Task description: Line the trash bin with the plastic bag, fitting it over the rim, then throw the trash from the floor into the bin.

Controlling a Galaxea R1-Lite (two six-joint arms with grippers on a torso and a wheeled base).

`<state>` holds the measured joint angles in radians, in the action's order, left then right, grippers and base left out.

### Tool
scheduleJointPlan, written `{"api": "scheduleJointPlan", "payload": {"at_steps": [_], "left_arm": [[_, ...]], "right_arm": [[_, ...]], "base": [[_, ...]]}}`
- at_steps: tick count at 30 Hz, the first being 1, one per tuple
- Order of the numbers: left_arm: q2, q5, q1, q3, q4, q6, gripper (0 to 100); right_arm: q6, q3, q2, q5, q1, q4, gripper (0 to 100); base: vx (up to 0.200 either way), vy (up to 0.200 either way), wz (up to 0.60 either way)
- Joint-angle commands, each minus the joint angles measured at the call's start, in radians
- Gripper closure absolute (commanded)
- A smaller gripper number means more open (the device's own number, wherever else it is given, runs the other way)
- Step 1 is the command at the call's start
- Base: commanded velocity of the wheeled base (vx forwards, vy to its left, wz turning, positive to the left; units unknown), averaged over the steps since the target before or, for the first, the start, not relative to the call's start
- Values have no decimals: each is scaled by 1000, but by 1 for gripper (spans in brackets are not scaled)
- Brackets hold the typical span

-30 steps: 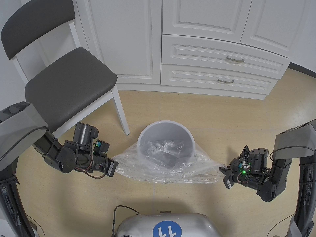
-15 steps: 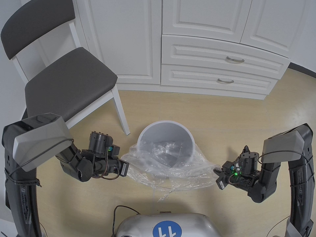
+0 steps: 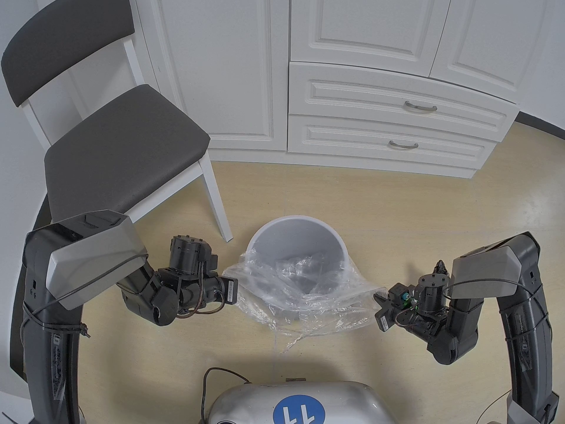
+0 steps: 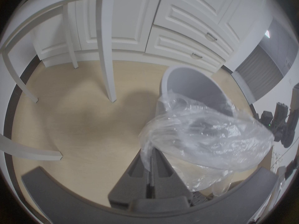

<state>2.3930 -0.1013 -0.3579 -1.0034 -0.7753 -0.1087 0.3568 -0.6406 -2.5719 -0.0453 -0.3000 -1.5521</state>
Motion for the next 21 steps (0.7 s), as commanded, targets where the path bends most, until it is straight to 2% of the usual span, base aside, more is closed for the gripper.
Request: {"api": "scheduleJointPlan", "payload": {"at_steps": [1,8,21], "left_arm": [[-43,-2,28,-7,-35,-22,100],[-97,-8,31,-4,-48,-65,100],[-29,-8,25,-18,-44,-63,100]], "right_arm": [[-48,-21,50,9,-2,-19,100],[-110,-62,96,45,-1,-19,100],[-108,-85,19,45,1,-19,100]], "base": [[0,0,0],[0,0,0],[0,0,0]]}}
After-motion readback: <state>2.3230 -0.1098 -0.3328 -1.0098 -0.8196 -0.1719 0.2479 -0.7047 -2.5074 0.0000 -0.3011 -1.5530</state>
